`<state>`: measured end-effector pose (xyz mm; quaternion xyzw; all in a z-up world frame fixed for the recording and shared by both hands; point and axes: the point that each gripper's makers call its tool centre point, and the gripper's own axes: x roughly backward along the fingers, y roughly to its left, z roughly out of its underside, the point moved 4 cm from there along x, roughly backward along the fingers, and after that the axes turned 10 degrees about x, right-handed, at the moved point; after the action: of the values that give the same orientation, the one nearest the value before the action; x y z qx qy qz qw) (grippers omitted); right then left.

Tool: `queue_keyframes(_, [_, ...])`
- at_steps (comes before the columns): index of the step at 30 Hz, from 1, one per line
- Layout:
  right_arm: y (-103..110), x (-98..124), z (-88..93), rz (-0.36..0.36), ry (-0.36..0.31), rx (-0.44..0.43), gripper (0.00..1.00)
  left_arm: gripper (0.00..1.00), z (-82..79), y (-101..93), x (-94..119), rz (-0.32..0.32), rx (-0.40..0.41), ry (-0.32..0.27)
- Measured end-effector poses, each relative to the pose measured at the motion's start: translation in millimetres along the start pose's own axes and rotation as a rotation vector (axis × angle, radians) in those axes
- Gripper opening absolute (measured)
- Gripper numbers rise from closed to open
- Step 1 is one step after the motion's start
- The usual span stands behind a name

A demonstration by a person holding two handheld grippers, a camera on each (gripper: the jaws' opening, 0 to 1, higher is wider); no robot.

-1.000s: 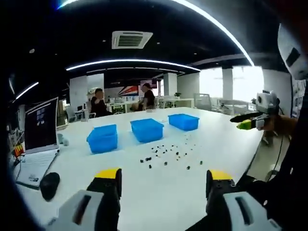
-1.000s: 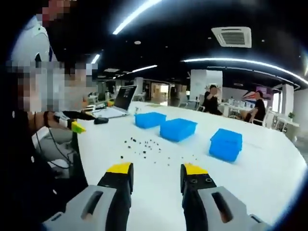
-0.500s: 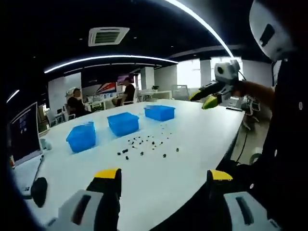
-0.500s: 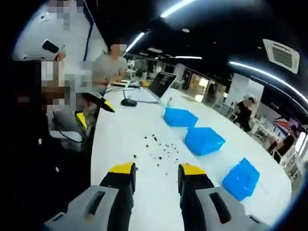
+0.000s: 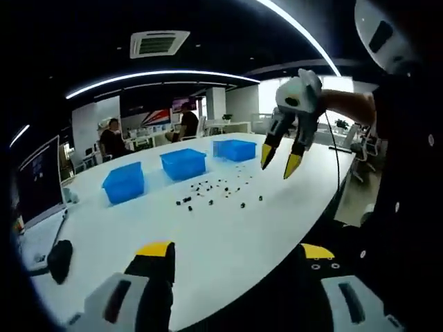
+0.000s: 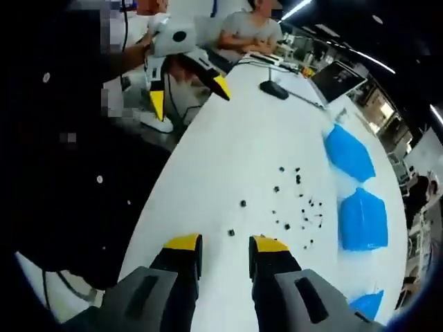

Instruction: Pick up the resistors one by one and place each resistor into its matching bin, sorting the parts by color and model until every resistor is separated into the correct bin for its type

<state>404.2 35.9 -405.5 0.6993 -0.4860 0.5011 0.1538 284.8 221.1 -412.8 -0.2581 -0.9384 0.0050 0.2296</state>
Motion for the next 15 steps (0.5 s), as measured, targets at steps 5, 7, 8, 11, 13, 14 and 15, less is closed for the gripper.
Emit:
queue_keyframes(5, [-1.5, -23.6, 7.5, -0.071, 0.050, 0.039, 0.26, 0.72, 5.2, 2.9, 2.9, -0.010, 0.011, 0.005])
queue_keyframes(7, [-2.4, -30.2, 8.7, -0.084, 0.064, 0.042, 0.26, 0.72, 6.1, 3.2, 3.2, -0.008, 0.013, 0.006])
queue_keyframes(8, [-2.5, -32.7, 10.0, -0.094, 0.073, 0.049, 0.25, 0.72, 6.5, 3.5, 3.2, -0.008, 0.012, 0.007])
queue_keyframes(11, [-2.9, -37.9, 9.1, -0.107, 0.087, 0.057, 0.23, 0.72, 7.5, 5.1, 2.5, -0.008, 0.011, 0.009])
queue_keyframes(13, [-2.5, -39.0, 7.7, -0.119, 0.088, 0.052, 0.22, 0.72, 7.5, 6.4, 2.0, -0.008, 0.022, 0.002])
queue_keyframes(14, [-2.9, -39.9, 7.5, -0.122, 0.089, 0.048, 0.22, 0.72, 7.7, 6.9, 1.9, -0.009, 0.026, 0.000])
queue_keyframes(15, [-4.2, -40.0, 10.4, -0.126, 0.092, 0.043, 0.21, 0.72, 8.0, 7.5, 1.6, -0.011, 0.028, -0.001])
